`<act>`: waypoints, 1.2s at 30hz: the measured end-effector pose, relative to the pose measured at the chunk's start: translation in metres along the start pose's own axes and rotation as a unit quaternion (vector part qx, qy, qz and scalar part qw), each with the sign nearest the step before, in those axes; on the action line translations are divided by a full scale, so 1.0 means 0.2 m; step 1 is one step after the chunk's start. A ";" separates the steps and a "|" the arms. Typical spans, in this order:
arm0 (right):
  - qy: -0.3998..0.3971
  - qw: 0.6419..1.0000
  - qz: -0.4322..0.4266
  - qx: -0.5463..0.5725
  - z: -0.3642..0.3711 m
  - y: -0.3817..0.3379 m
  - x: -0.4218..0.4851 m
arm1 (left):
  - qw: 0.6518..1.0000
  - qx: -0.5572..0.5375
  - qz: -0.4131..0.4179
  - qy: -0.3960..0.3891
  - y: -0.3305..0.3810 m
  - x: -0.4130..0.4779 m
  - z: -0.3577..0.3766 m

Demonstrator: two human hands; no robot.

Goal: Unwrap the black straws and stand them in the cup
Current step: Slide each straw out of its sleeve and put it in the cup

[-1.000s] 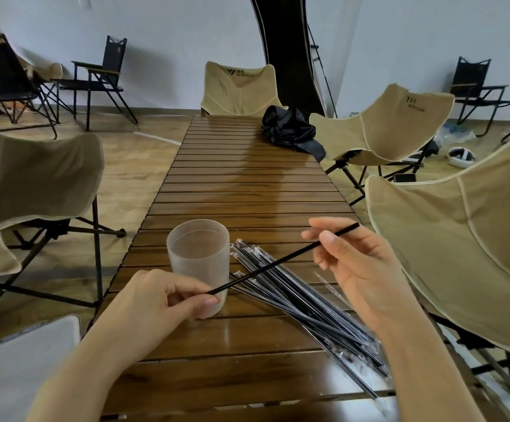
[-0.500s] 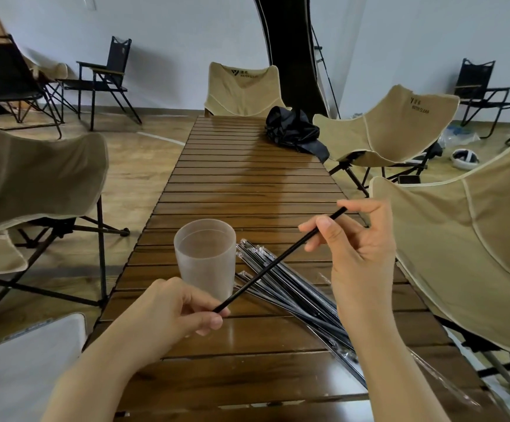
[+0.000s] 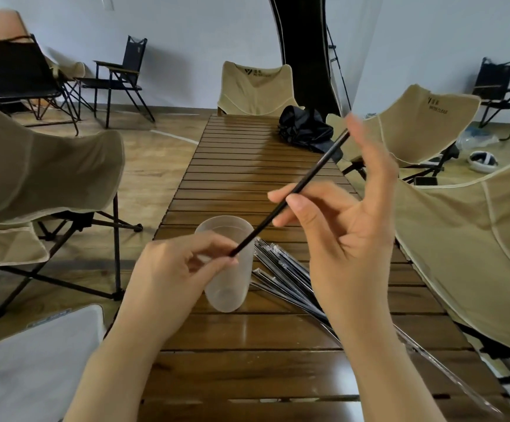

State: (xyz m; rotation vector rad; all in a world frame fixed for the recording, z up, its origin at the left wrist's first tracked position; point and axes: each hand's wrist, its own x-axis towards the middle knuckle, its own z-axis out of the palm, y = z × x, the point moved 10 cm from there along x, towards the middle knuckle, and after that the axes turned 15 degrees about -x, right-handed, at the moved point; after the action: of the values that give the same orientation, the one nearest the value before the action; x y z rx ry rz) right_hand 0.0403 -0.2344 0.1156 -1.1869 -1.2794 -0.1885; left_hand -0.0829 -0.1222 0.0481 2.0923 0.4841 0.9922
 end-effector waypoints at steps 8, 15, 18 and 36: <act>0.100 0.984 -0.113 -0.091 -0.04 -0.16 0.00 | 0.992 0.041 0.046 0.113 0.02 0.05 -0.09; -0.107 0.954 -0.008 -0.280 0.27 0.19 -0.15 | 0.991 0.115 -0.073 0.014 -0.28 0.00 0.03; -0.179 0.923 -0.006 -0.340 0.36 0.29 -0.22 | 0.993 0.101 -0.059 0.022 -0.28 0.00 0.03; -0.413 0.716 0.277 -0.490 0.12 0.93 -0.66 | 0.970 0.201 -0.087 0.103 -0.30 -0.02 0.01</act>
State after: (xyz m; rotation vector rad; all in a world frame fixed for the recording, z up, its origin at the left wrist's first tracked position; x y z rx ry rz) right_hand 0.1065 -0.1972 -0.1002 -2.7597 -1.5155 0.1813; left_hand -0.0854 -0.0875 -0.0001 2.2558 1.0295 1.0808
